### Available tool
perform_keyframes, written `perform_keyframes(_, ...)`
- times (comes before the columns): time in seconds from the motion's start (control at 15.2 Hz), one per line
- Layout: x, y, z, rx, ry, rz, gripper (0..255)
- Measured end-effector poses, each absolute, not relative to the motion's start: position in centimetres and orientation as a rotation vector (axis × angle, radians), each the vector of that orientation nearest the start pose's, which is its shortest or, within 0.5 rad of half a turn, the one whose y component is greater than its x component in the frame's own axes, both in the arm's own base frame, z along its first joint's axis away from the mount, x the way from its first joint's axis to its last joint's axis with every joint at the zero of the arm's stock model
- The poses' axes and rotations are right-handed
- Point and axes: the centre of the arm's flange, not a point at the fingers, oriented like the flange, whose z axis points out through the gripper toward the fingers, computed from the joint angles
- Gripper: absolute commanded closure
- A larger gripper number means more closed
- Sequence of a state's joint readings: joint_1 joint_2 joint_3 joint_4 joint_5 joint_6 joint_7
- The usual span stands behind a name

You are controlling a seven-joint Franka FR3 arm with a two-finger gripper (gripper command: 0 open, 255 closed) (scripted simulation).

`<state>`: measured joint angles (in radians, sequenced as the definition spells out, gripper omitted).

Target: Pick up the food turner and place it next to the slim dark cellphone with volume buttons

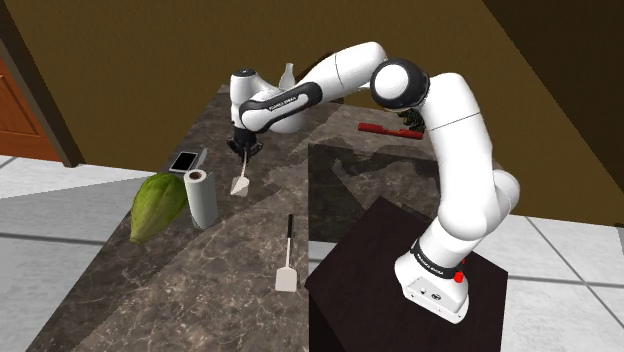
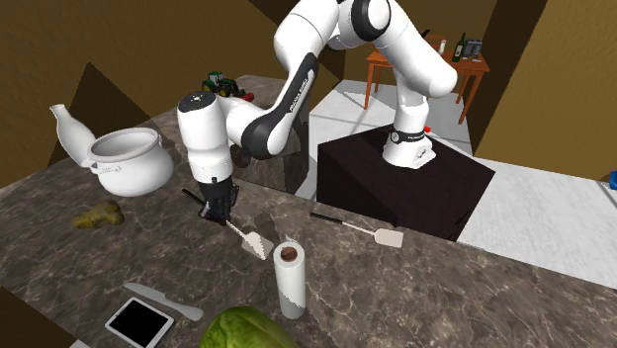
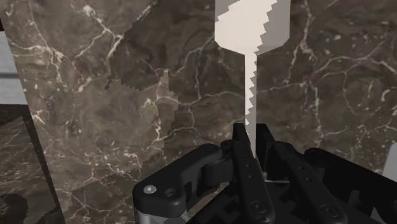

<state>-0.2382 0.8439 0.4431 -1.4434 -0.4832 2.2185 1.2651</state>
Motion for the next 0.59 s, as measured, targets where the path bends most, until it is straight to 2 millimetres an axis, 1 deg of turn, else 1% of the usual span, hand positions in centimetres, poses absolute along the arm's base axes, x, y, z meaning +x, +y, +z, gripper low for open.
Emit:
perform_keyframes(0.07,72.8,6.8,21.4,-2.849,1.386,-0.096,255)
perform_keyframes(0.2,73.1,6.6,20.6,-2.849,1.386,-0.095,255)
perform_keyframes(0.59,73.2,6.6,17.4,-2.850,1.386,-0.094,255)
